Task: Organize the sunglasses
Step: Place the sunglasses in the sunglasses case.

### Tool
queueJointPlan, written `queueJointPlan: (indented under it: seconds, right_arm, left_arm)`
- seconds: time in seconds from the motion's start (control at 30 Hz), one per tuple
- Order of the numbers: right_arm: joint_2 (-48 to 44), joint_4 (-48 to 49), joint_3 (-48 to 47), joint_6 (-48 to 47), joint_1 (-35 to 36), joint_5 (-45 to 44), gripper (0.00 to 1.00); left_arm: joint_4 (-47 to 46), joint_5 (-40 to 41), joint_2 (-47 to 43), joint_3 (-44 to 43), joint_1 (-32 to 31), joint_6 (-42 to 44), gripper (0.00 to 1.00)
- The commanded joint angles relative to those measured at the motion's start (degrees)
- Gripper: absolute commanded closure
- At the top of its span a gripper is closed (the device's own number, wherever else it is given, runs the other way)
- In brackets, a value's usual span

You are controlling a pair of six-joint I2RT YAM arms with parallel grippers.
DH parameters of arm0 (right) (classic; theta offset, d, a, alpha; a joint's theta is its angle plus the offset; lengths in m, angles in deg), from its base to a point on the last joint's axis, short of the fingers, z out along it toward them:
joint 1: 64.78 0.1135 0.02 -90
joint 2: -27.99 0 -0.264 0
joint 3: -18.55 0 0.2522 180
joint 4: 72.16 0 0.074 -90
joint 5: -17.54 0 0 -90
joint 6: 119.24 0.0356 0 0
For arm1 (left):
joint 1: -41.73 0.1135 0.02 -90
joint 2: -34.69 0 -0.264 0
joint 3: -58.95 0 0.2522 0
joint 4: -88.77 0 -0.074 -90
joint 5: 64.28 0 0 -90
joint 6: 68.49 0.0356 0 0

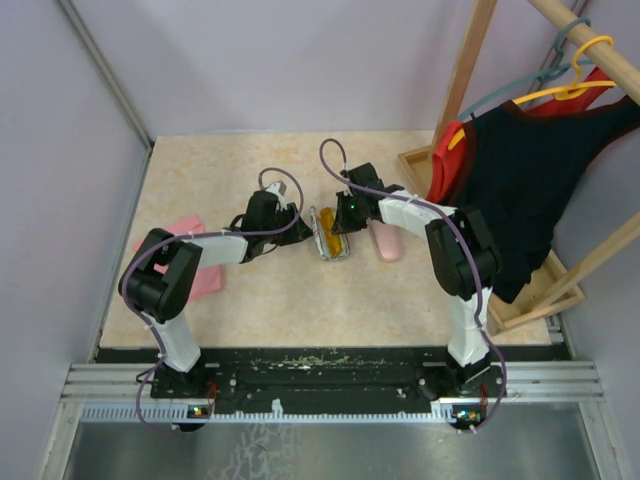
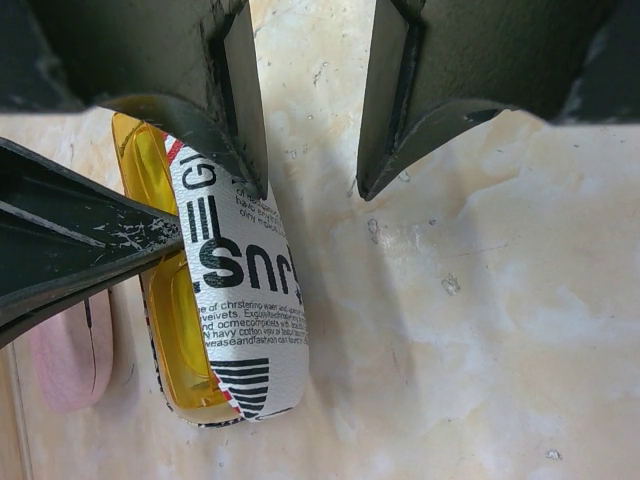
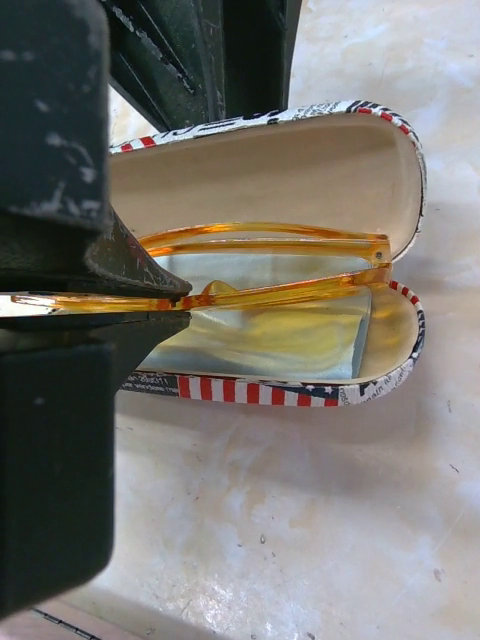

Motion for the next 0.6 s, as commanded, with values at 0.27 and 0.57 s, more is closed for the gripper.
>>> queueJointPlan:
  seconds: [0.27,0.57]
  right_arm:
    - [-0.14,1.53,-0.56,-0.77,-0.51,-0.93,0.89]
    - [-1.78,1.6,-0.78,-1.22,-0.61,-2.22,0.8]
  left_arm:
    - [-0.06,-0.8,0.65,-1.54,0.03,1.0,0.52]
    - [0.03,-0.66,0.42,-1.34,0.0,1.09,0.53]
